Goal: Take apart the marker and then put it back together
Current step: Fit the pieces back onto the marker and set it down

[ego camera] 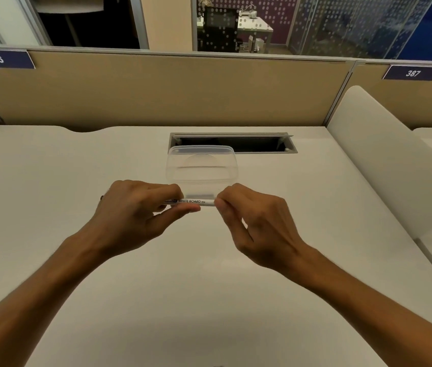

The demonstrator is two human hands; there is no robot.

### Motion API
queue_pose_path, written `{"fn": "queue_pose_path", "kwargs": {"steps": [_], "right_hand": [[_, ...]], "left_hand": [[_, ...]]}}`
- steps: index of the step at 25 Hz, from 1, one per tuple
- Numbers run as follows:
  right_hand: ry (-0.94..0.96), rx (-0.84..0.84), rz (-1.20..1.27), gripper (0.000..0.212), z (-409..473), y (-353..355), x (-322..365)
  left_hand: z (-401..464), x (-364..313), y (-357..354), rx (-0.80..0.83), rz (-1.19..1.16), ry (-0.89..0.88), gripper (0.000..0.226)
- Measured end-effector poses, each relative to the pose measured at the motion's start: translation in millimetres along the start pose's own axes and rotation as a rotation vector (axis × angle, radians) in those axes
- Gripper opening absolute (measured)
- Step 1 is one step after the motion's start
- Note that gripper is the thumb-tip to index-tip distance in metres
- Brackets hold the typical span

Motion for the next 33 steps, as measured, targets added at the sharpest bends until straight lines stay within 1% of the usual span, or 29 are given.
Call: {"fn": "queue_pose_path", "kwargs": {"steps": [2,4,6,7,9,10,12,13,14,15,16,17,20,21,22,23,25,27,29,31,33], "right_hand": [[0.137,0.01,-0.09,0.026,1,2,-3],[0.186,0.006,-0.089,0.028,2,2,-5],[0.155,-0.009,-0.033,0.028,1,0,-3],[0.097,-0.015,0.036,0.026,1,-1,-1],[-0.112,-0.008,0.28,0.028,1,-6,3],[-0.28,0.018,0.476,0.033,4,-7,3],[-0.696,0.109,0.925,0.042,12,-4,2],[-0.866,0.176,1.067,0.044,15,0,0],[-0.95,0.225,1.099,0.045,17,3,-2],[-0.96,0.247,1.06,0.045,19,6,-3],[-0.895,0.238,0.961,0.045,18,6,-3],[-0.77,0.196,0.806,0.044,17,4,-2],[-0.194,0.011,0.115,0.032,9,0,1],[-0.045,-0.014,-0.036,0.029,8,1,1],[0.054,-0.015,-0.095,0.029,8,2,1],[0.113,-0.019,-0.104,0.032,8,3,-1],[0.181,-0.045,-0.084,0.039,8,4,-4],[0.212,-0.069,-0.065,0.041,8,5,-4],[0.229,-0.092,-0.056,0.038,8,4,-7],[0.241,-0.084,-0.048,0.032,9,5,-9],[0.217,-0.069,-0.013,0.033,8,4,-10]], "left_hand": [[0,0,4,0.013,-0.062,0.028,0.043],[1,0,6,0.015,-0.114,0.037,0.041],[2,0,5,0.005,-0.108,0.028,0.042],[2,-1,5,-0.006,-0.085,0.022,0.043],[1,0,5,-0.04,0.016,-0.015,0.042],[0,1,5,-0.054,0.104,-0.049,0.04],[0,2,4,-0.057,0.277,-0.133,0.041],[0,3,4,-0.052,0.322,-0.168,0.042],[1,3,4,-0.047,0.334,-0.188,0.042],[2,2,3,-0.038,0.323,-0.192,0.043],[4,2,3,-0.027,0.297,-0.181,0.043],[6,2,3,-0.019,0.261,-0.161,0.044],[9,2,3,-0.006,0.115,-0.077,0.047],[9,3,4,0.004,0.061,-0.048,0.047],[9,3,4,0.019,0.01,-0.021,0.048],[9,4,4,0.035,-0.035,-0.002,0.048],[9,4,4,0.06,-0.109,0.009,0.047],[10,3,4,0.082,-0.179,0.016,0.044],[11,3,3,0.093,-0.218,0.025,0.043],[12,2,2,0.096,-0.227,0.027,0.043],[13,1,2,0.082,-0.211,0.031,0.044]]}}
Point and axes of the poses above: each hand's wrist, its own z-axis towards the middle knuckle, its own y-axis out of the back of the hand, x = y × z, the point moved 1 cm from there along z, towards the middle knuckle, and after that the axes turned 13 degrees about z, right-handed, at the moved point
